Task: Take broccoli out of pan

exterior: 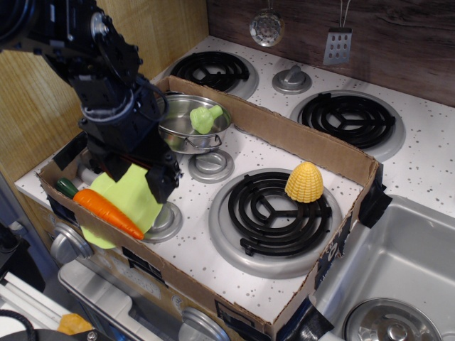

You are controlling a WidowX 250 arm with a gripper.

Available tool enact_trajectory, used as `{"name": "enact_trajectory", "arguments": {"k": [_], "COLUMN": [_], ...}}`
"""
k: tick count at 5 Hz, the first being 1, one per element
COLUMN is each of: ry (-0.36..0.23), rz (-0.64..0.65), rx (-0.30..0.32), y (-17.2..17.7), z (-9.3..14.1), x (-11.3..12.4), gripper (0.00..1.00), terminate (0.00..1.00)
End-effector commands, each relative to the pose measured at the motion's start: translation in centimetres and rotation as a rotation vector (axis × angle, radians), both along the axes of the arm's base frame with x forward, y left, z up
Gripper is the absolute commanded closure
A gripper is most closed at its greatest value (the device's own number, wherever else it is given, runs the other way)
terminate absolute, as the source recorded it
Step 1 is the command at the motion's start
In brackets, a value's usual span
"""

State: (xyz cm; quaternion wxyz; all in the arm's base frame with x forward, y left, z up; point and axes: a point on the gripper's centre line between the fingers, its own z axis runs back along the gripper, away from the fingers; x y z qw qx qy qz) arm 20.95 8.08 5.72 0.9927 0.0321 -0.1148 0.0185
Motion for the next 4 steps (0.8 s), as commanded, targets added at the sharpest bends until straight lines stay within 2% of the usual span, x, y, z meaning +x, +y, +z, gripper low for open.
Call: {"name": "enact_trajectory", "arguments": {"k": [1,2,3,4], "ry": [-0.01,-0.024,-0.014,-0.028], "rz": [-0.018,-0.066,-0.111,-0.145], "rx": [0.013,0.007,0.011,-0.007], "y": [1.9,2.9,4.0,5.0], "z": [4.8,6.8,7.2,6.0], "x": [3.3,5.2,7.6,9.4], "gripper": [0.0,0.0,0.0,0.0], "terminate": [0.0,0.0,0.0,0.0]}}
